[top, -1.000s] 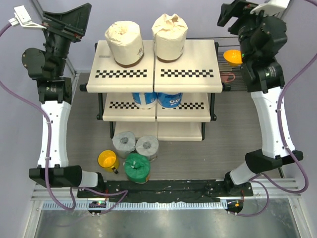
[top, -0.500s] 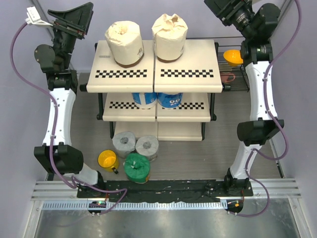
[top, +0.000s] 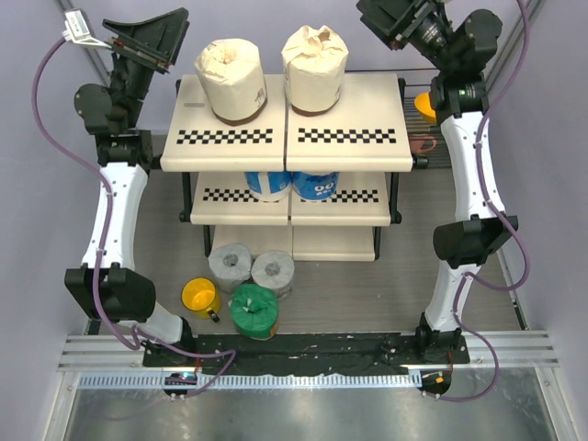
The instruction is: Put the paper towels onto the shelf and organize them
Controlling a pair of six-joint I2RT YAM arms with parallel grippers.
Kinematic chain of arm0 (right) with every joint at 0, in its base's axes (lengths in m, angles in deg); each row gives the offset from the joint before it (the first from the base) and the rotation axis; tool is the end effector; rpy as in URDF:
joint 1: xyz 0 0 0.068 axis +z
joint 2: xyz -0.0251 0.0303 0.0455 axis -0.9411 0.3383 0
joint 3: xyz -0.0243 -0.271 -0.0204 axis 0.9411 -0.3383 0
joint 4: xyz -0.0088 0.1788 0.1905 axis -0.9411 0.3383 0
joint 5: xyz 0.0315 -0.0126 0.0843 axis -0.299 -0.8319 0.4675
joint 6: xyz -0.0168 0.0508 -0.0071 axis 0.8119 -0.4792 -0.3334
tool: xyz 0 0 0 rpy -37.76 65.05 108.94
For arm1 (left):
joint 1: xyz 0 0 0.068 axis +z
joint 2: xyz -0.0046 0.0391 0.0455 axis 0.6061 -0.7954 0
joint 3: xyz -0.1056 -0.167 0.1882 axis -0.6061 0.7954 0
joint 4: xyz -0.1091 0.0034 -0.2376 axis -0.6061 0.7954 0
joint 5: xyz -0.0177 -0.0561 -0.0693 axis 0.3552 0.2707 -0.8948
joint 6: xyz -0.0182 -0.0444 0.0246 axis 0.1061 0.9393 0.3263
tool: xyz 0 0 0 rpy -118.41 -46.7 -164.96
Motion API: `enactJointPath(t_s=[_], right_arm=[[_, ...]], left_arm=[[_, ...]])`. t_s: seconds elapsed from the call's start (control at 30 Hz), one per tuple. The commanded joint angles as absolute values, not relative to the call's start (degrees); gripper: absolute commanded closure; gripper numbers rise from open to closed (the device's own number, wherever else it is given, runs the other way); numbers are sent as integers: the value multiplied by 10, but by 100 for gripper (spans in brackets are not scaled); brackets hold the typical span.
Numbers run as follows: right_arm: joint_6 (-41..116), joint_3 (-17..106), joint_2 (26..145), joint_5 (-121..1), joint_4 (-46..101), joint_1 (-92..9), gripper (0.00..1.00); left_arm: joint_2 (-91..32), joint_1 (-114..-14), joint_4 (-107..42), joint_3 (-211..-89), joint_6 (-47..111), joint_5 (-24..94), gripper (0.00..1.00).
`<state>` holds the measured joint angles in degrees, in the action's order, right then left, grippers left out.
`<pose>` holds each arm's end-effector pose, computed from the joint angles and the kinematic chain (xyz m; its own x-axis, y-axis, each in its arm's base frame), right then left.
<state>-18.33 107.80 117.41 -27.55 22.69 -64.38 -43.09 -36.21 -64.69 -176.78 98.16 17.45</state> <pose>0.4012 0.0642 0.5670 -0.3380 0.6468 -0.6837 -0.7313 0.2768 0.6234 0.3190 -0.0093 0.5553 -0.1270 -0.8823 -0.4532 0.7520 0.2123 -0.6241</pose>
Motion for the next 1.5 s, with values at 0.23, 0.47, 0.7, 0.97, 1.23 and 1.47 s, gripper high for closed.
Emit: enactJointPath(t_s=[0.23,0.47,0.7,0.97,1.23,1.47], right_arm=[[-129,1086,1148,-274,274,-579,11],[-124,1085,1154,-273,286,-557,11],[-109,1044,1126,-274,292,-539,11],[-71,959,1060,-307,307,-528,11],[-60,932,1021,-330,317,-517,11],[-46,901,1003,-341,324,-511,11]], left_arm=[[-392,-385,-597,-1735,903,164,0],[-388,-385,-603,-1720,905,157,0],[-381,-409,-588,-1713,885,153,0],[-357,-441,-570,-1688,854,173,0],[-353,-467,-556,-1689,838,186,0],[-352,-494,-551,-1685,826,190,0]])
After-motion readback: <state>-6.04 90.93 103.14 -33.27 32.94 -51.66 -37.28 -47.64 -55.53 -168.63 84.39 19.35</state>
